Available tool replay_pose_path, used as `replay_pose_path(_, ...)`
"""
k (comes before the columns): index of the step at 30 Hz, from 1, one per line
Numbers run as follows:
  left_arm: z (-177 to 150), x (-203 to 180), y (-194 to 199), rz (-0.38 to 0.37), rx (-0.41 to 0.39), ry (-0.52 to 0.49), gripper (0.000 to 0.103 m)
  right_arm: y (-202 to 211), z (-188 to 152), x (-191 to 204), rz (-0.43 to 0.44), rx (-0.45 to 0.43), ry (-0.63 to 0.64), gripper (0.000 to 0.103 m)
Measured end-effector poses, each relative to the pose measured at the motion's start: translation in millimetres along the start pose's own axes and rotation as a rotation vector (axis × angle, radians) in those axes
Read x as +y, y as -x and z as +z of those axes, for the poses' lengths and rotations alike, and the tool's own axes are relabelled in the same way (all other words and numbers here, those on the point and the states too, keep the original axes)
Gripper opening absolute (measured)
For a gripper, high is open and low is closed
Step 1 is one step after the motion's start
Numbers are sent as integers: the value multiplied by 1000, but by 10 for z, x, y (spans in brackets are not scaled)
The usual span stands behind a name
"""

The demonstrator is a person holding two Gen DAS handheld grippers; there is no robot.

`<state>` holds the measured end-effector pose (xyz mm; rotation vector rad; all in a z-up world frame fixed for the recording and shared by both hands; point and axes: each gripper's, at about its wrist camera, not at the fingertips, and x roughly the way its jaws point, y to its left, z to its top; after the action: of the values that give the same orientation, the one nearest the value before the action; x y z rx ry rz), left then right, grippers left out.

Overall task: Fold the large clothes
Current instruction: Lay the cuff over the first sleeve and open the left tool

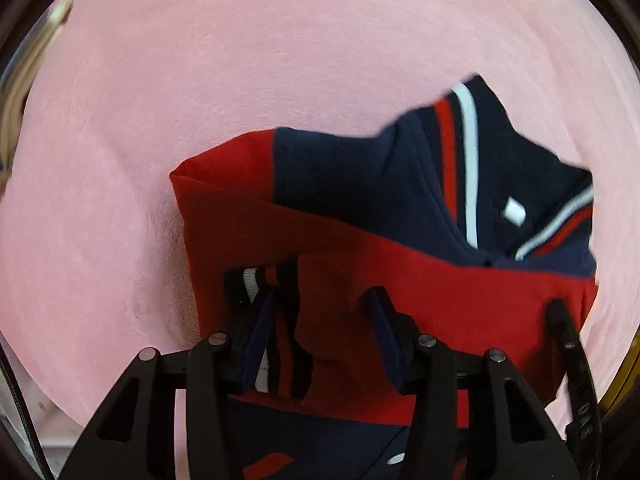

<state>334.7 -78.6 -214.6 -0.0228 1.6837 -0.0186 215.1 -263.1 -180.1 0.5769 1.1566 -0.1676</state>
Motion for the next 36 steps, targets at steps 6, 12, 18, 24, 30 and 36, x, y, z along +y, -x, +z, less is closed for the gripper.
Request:
replay_pose_path(6, 5, 49, 45, 1, -26, -33, 48, 352, 198, -844, -254, -100, -111, 0)
replay_pose_path(12, -192, -47, 295, -22, -103, -107, 48, 742, 231, -619, 20, -103, 8, 0)
replay_pose_path(18, -342, -100, 201, 68, -64, -145, 48, 334, -174, 1, 158, 80, 83, 0)
replay_pose_path(24, -257, 217, 90, 121, -83, -111, 48, 359, -309, -332, -115, 30, 10, 0)
replay_pose_path(30, -301, 381, 429, -29, -145, -137, 48, 814, -113, -609, -143, -50, -34, 0)
replay_pose_path(36, -546, 238, 497, -110, -133, -203, 48, 758, -191, -192, 135, 35, 47, 0)
